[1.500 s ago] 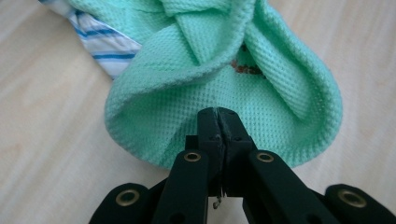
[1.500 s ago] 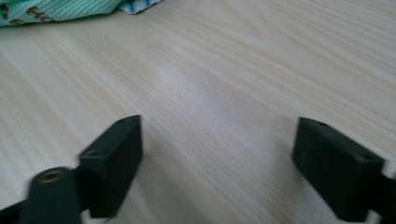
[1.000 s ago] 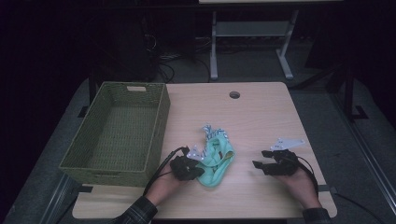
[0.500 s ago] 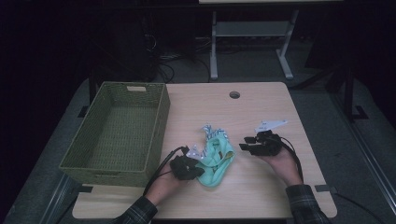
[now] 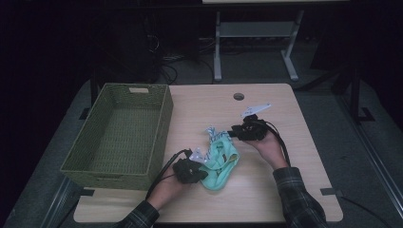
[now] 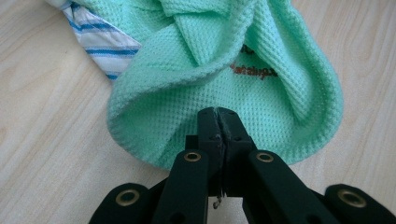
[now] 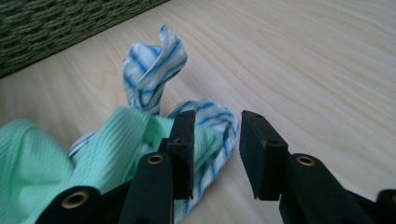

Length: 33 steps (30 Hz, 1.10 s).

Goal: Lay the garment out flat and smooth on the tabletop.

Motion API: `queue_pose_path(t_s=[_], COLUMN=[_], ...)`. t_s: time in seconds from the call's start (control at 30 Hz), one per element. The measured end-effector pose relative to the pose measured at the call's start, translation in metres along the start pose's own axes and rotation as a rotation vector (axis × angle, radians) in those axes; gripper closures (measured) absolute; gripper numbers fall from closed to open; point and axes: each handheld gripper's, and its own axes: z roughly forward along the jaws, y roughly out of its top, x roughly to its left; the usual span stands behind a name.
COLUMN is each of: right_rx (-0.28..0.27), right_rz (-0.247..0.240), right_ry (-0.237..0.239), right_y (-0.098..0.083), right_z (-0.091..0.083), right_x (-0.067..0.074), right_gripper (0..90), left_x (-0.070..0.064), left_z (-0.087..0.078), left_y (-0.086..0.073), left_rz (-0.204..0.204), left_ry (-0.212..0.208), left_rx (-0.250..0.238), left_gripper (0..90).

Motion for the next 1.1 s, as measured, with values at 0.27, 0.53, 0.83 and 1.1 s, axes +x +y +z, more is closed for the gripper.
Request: queue_pose_path(t_s=[0.27, 0.53, 0.83, 1.1], right_rx=[0.012, 0.030, 0.082, 0.107], right_rz=[-0.002, 0.020, -0.005, -0.058], right_ry=[0.020, 0.026, 0.057, 0.026], right_y=[0.005, 0.003, -0.005, -0.013], right_z=[0.028, 0.035, 0.039, 0.045], right_x=[-0.007, -0.009, -0.002, 0.003], right_gripper=[66.7, 64.5, 69.0, 88.0], left_x=[0.001, 0.002, 0.002, 0.002], left_z=[0.000, 0.000, 0.000, 0.000], left_y=[0.000, 0.000, 0.001, -0.001], left_rz=[-0.014, -0.023, -0.007, -0.010], left_ry=[-0.014, -0.020, -0.015, -0.014], left_rx=[0.001, -0.003, 0.010, 0.007], left_gripper=[88.5, 88.5, 88.5, 88.7])
